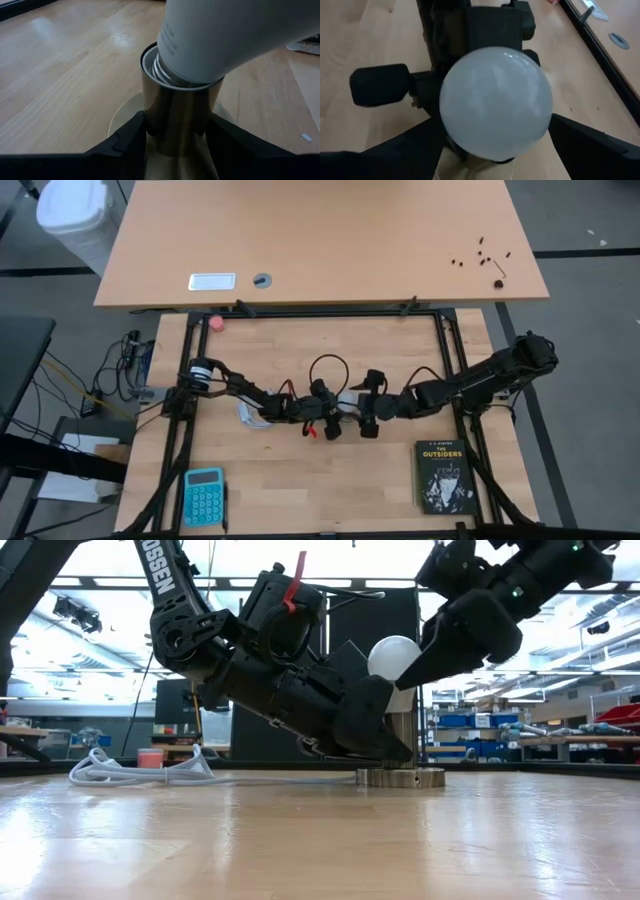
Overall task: Screw lightbulb
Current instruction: Insert the white lightbulb into the silver lamp
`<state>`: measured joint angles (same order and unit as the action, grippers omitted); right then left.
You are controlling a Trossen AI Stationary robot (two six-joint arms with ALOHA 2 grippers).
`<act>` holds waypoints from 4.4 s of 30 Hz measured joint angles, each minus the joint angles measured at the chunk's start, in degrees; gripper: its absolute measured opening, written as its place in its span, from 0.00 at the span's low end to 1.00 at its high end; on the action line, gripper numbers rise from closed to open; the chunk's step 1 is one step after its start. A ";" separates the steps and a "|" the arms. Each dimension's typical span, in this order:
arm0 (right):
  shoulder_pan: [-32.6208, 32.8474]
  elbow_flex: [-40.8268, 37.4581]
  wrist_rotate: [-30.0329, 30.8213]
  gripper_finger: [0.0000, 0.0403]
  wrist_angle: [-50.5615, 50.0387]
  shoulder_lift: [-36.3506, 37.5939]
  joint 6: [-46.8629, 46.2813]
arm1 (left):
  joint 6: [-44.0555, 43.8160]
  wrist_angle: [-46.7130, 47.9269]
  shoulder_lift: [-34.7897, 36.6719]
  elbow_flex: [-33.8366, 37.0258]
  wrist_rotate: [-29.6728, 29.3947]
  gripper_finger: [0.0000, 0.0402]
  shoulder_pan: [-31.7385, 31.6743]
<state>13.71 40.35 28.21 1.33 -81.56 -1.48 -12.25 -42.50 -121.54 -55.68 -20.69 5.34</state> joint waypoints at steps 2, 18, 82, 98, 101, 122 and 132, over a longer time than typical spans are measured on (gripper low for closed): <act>-0.40 0.00 -0.51 0.88 0.52 0.00 0.21 | 0.00 -0.04 0.00 0.00 0.00 0.47 0.00; -4.39 -0.01 -2.36 0.83 7.89 -3.80 4.85 | 0.29 -0.35 0.00 0.02 0.46 0.47 0.00; -8.08 -0.05 -10.46 0.57 2.45 -3.91 -20.99 | -5.02 0.27 -0.09 -1.12 -6.38 0.47 0.07; -5.96 -0.06 -9.64 0.62 0.92 -3.34 -20.56 | -6.06 3.61 -0.13 -2.62 -9.50 0.47 1.20; -5.94 -0.06 -10.33 0.66 -0.04 -2.81 -19.66 | -6.23 3.53 -0.13 -2.62 -9.67 0.47 1.17; -9.78 -0.08 -12.93 0.78 1.43 -1.68 -16.92 | -6.16 3.43 -0.02 -2.62 -9.18 0.47 1.11; -9.66 -0.08 -11.80 0.78 1.17 -1.68 -24.31 | -6.05 3.45 -0.02 -2.62 -9.07 0.47 1.14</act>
<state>4.05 40.27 16.40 2.49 -83.24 -25.79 -18.30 -39.05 -121.56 -58.30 -29.76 6.48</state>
